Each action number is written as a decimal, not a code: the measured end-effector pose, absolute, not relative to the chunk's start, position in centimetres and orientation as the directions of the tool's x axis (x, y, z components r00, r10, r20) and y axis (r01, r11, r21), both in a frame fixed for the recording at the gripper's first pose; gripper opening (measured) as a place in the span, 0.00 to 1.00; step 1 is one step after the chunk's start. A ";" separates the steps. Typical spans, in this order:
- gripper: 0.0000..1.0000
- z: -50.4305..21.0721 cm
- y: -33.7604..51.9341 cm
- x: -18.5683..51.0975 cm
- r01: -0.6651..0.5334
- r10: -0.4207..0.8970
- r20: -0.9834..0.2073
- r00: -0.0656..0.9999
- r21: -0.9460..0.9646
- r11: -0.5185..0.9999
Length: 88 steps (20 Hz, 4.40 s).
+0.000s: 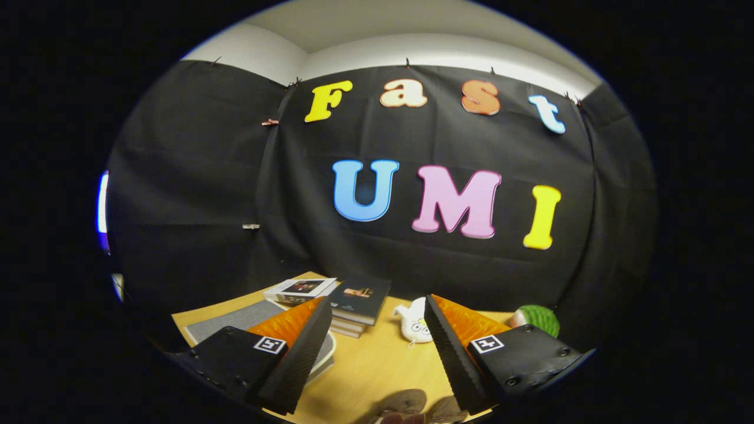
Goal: Open the storage box then place both shoes into the box .Put the left shoe in first, then the right shoe, with the right side of both shoes facing outward in a uniform manner.
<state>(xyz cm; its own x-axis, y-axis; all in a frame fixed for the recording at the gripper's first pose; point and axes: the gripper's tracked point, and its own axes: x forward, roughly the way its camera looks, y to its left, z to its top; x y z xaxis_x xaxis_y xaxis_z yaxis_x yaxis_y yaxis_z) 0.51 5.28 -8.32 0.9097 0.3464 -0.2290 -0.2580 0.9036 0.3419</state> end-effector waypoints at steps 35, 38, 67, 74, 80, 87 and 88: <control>0.05 -19.7 22.8 -5.6 0.161 0.925 0.037 0.378 0.981 -0.105; 0.05 -16.4 22.8 -5.6 0.089 0.920 0.055 0.388 0.991 -0.097; 0.75 -2.6 43.5 0.8 -0.203 0.948 0.007 0.319 0.977 0.061; 0.96 -3.8 44.1 0.4 -0.185 0.948 -0.053 0.315 0.976 0.116; 0.96 -2.8 38.3 0.0 -0.270 0.912 -0.054 0.406 0.947 0.176; 0.96 -7.1 26.1 -2.4 -0.376 0.776 -0.241 0.583 0.766 0.521; 0.96 -7.7 24.1 -2.7 -0.371 0.747 -0.268 0.608 0.736 0.567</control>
